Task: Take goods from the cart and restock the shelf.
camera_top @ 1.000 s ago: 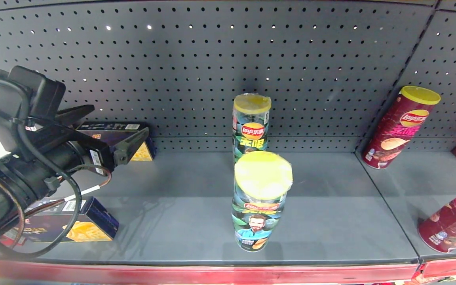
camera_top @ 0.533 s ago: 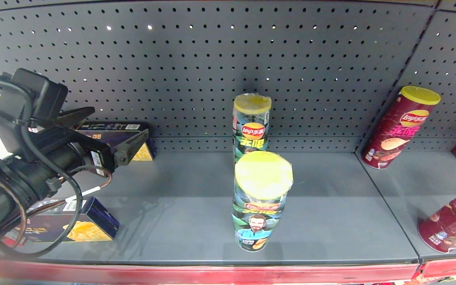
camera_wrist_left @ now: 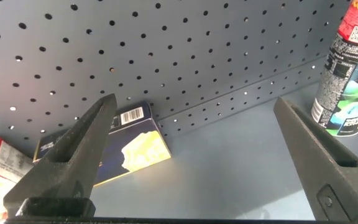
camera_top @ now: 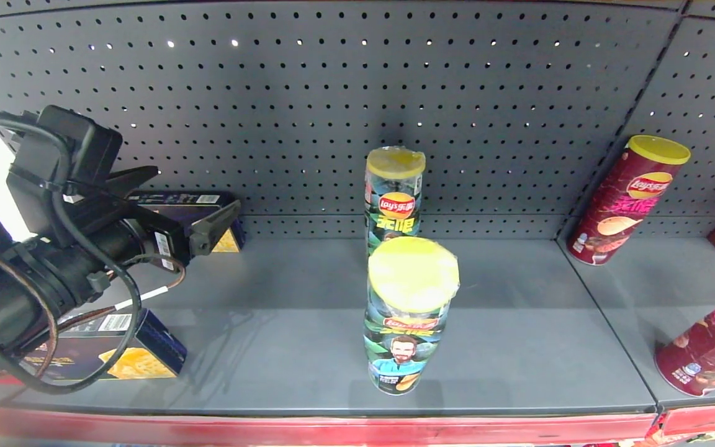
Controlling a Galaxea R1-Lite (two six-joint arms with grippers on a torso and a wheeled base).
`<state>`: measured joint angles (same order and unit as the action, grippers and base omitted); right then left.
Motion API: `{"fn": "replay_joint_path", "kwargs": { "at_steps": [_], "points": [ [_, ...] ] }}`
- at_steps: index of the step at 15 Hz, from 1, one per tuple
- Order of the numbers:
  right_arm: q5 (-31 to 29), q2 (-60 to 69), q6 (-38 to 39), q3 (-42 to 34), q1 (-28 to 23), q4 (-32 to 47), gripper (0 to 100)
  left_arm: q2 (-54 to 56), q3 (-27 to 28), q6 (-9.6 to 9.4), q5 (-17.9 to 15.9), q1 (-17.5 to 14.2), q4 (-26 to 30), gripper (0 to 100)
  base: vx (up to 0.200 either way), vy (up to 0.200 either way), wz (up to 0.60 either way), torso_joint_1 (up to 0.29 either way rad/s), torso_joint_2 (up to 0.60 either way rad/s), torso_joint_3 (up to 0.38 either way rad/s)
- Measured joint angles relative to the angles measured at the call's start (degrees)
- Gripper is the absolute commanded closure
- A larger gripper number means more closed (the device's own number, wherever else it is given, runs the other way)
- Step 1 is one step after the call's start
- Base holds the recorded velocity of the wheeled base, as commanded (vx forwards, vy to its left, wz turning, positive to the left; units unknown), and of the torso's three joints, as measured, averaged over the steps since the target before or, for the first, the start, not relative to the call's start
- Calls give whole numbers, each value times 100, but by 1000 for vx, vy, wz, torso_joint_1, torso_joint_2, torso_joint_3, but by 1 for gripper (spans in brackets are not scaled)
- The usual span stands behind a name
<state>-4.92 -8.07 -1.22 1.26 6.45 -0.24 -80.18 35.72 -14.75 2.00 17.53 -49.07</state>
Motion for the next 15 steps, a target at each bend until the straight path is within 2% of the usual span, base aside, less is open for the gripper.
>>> {"fn": "replay_joint_path", "kwargs": {
  "at_steps": [2,5,6,8,12,15],
  "points": [
    [37,240,255,-13,-623,-112,0,-35,6,0,-9,11,-1,0,0,0,0,0,0,0],
    [1106,617,217,-85,-658,-262,0,-63,16,0,-17,38,-15,0,0,0,0,0,0,0],
    [950,684,176,-99,-652,-260,0,-69,39,-2,-17,52,-15,0,0,0,0,0,0,0],
    [59,763,171,-107,-652,6,0,-69,46,-2,-17,94,-6,0,0,0,0,0,0,0],
    [118,805,149,-116,-652,32,0,-50,39,0,-17,123,-6,0,0,0,0,0,0,0],
    [127,807,140,-121,-645,27,0,295,-193,22,-41,226,7,0,0,0,0,0,0,0]
  ]
}}
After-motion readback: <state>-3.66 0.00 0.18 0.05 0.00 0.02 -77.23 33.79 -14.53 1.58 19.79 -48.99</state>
